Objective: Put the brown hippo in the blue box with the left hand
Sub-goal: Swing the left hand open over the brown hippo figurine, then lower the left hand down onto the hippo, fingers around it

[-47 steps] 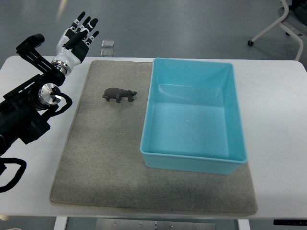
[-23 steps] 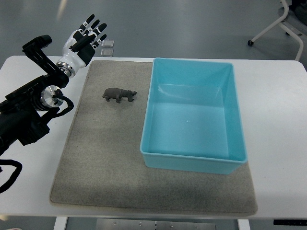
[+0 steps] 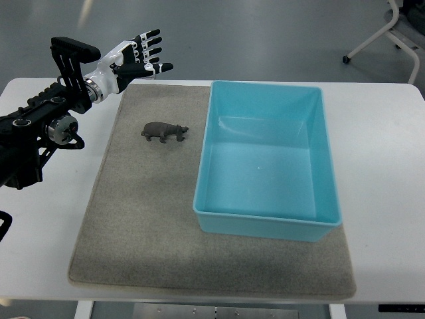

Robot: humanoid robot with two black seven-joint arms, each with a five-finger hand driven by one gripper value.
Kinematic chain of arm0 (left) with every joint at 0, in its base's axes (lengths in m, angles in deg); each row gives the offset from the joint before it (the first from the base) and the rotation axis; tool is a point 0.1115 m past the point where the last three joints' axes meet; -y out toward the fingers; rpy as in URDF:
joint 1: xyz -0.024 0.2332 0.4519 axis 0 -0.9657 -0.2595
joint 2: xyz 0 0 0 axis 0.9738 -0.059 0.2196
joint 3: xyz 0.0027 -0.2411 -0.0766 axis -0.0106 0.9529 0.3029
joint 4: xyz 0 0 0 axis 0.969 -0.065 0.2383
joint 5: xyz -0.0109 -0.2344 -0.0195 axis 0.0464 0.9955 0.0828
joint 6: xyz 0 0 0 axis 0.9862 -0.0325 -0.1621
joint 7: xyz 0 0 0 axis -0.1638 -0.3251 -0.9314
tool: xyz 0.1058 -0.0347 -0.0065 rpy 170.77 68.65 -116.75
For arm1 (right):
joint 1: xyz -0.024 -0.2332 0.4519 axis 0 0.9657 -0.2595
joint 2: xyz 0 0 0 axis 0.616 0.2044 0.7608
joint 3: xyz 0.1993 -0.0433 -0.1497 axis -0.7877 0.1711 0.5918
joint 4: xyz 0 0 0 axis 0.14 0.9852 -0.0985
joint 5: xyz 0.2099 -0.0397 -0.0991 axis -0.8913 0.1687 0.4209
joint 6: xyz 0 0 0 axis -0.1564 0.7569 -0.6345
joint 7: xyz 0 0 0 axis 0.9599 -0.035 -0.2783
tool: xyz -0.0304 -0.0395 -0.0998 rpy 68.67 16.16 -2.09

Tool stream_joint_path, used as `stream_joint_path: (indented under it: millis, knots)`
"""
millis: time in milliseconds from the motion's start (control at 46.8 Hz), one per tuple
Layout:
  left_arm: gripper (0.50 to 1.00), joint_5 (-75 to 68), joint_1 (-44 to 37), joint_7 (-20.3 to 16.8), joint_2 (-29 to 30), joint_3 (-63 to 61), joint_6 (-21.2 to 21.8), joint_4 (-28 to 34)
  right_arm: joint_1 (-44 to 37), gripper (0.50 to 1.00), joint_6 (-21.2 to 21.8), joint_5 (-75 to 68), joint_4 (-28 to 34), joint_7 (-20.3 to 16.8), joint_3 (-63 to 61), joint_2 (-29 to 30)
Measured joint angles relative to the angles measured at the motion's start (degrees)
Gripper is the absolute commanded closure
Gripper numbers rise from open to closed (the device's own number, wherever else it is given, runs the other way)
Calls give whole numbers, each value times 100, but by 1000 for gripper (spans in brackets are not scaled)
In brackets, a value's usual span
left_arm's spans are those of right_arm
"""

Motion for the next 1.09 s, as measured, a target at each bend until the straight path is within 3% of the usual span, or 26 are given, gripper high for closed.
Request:
stream_joint_path:
  millis: [492, 684, 1090]
  knots:
    - [506, -2600, 474, 17, 565, -858, -297, -900, -1, 564, 0, 0, 0, 0, 0, 0]
    - [504, -3538, 562, 25, 912, -891, -369, -1554, -1, 564, 0, 0, 0, 0, 0, 0]
    - [504, -5898, 624, 11, 898, -890, -393, -1618, 0, 564, 0, 0, 0, 0, 0, 0]
